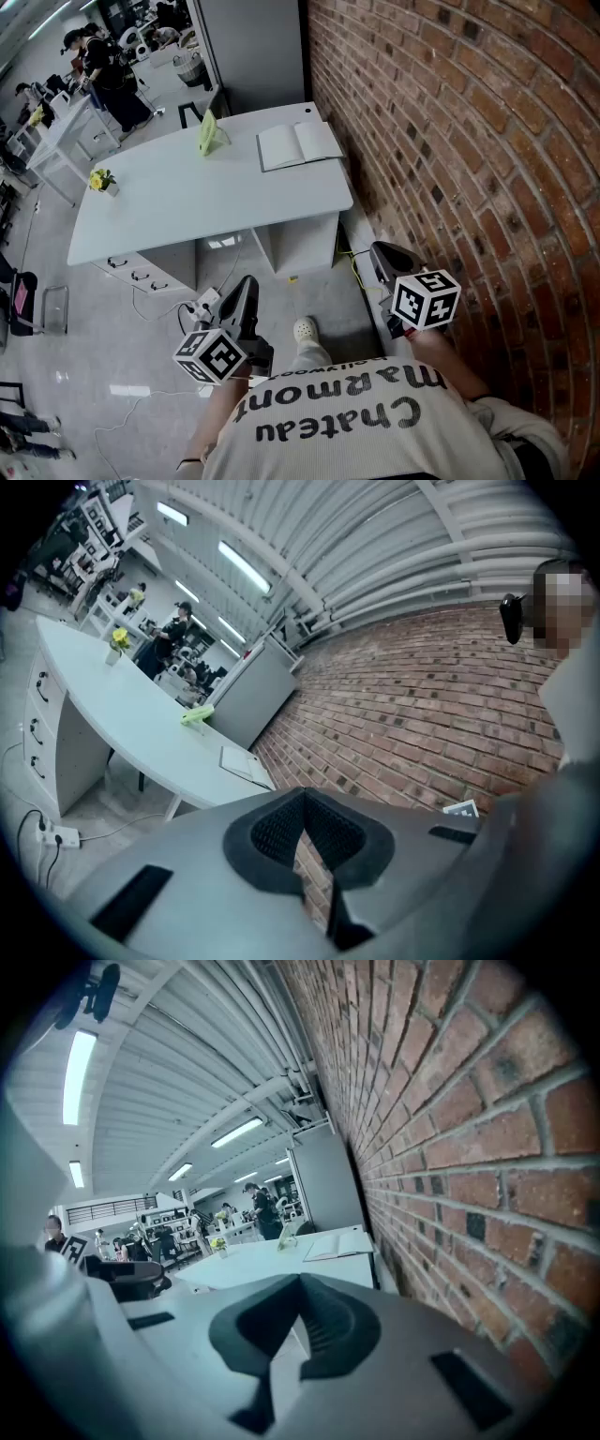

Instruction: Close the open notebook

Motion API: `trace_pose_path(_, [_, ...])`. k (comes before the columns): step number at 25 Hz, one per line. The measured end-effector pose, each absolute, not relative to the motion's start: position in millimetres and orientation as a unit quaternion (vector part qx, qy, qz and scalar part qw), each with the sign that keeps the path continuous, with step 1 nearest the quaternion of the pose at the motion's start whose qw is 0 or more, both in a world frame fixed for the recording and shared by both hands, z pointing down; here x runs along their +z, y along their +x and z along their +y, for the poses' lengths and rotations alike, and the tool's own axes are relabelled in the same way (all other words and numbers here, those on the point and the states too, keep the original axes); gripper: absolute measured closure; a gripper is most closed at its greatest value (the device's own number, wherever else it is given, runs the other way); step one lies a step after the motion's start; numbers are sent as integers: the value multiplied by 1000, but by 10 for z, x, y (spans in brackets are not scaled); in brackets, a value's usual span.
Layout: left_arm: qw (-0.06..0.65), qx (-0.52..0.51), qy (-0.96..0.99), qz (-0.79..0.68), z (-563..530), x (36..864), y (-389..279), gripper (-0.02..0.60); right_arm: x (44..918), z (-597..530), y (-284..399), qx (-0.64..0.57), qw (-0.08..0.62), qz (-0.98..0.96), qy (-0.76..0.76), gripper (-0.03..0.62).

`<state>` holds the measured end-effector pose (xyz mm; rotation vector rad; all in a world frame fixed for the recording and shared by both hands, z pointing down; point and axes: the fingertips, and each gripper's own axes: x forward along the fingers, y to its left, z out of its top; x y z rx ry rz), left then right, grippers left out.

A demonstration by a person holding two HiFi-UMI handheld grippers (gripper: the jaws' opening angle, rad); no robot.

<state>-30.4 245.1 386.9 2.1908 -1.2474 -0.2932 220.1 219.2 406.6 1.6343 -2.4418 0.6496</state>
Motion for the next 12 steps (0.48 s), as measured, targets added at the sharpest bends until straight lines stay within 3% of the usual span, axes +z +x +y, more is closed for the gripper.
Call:
trace_pose_path(7, [298, -105, 829, -461, 2086, 3902, -493, 580, 4067, 1817, 2121, 213, 64, -803, 553, 591])
trace_pose_path(12, [300, -97, 836, -448, 1593, 3830, -683, 580, 3994, 1341, 2001, 239, 24, -791, 562, 591])
